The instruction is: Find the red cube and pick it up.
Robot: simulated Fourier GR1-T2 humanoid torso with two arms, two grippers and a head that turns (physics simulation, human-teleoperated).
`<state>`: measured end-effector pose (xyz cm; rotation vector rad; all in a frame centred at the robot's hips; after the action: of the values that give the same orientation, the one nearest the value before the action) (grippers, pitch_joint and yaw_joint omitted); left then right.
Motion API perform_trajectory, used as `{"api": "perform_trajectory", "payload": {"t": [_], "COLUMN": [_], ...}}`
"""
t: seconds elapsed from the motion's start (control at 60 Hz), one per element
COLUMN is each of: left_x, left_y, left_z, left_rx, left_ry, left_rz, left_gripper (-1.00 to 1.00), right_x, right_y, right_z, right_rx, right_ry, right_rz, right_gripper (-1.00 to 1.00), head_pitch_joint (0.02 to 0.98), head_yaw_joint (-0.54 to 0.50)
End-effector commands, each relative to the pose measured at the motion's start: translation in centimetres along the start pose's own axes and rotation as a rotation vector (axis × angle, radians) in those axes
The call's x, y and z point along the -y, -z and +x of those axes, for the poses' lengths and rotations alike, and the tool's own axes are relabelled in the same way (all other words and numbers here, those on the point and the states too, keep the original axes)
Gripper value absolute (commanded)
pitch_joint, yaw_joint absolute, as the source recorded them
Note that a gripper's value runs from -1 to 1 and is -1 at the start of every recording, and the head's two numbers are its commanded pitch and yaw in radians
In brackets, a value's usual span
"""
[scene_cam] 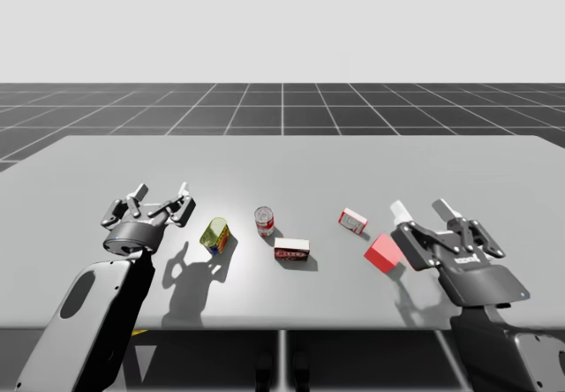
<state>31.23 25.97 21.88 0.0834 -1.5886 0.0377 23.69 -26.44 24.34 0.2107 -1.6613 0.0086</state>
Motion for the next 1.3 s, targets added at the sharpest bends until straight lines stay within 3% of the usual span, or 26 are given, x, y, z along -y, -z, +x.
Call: {"api": "perform_trajectory", "payload": {"t": [0.017, 0.117, 0.367, 0.4, 0.55, 0.667, 0.9, 1.15, 1.3], "left_x": [0.0, 0.1, 0.2, 0.2, 0.3, 0.3, 0.4, 0.3, 0.3], "left_y": [0.0, 0.1, 0.2, 0.2, 0.2, 0.2, 0.2, 0.2, 0.1], "left_z": [-0.1, -0.1, -0.1, -0.1, -0.2, -0.3, -0.3, -0.3, -0.2], "left_rx": [-0.003, -0.005, -0.008, -0.009, -0.011, -0.012, -0.012, -0.012, -0.011], "left_ry": [-0.001, -0.002, -0.003, -0.004, -0.004, -0.002, 0.000, 0.001, 0.001], "left_rz": [-0.004, -0.004, -0.006, -0.006, -0.008, -0.010, -0.011, -0.011, -0.011], "left_gripper": [-1.00, -1.00, -1.00, -1.00, -1.00, -1.00, -1.00, -1.00, -1.00], "right_x": [0.6, 1.2, 2.5, 3.0, 4.4, 5.3, 6.3, 7.5, 7.8], "right_y": [-3.0, -4.9, -8.2, -8.4, -8.6, -8.5, -7.4, -5.4, -4.6], "right_z": [0.5, 0.4, -1.0, -1.4, -2.8, -4.3, -6.4, -8.6, -9.5], "right_rx": [-0.024, -0.048, -0.088, -0.102, -0.148, -0.181, -0.216, -0.262, -0.283], "right_ry": [-0.020, -0.029, 0.005, 0.035, 0.045, 0.001, -0.025, -0.066, -0.074], "right_rz": [0.031, 0.065, 0.221, 0.244, 0.338, 0.389, 0.419, 0.360, 0.349], "right_gripper": [-1.00, -1.00, -1.00, -1.00, -1.00, -1.00, -1.00, -1.00, -1.00], "head_pitch_joint": [0.873, 0.864, 0.860, 0.860, 0.861, 0.859, 0.858, 0.857, 0.858], "head_yaw_joint": [-0.43, -0.43, -0.43, -0.43, -0.44, -0.43, -0.43, -0.43, -0.43]}}
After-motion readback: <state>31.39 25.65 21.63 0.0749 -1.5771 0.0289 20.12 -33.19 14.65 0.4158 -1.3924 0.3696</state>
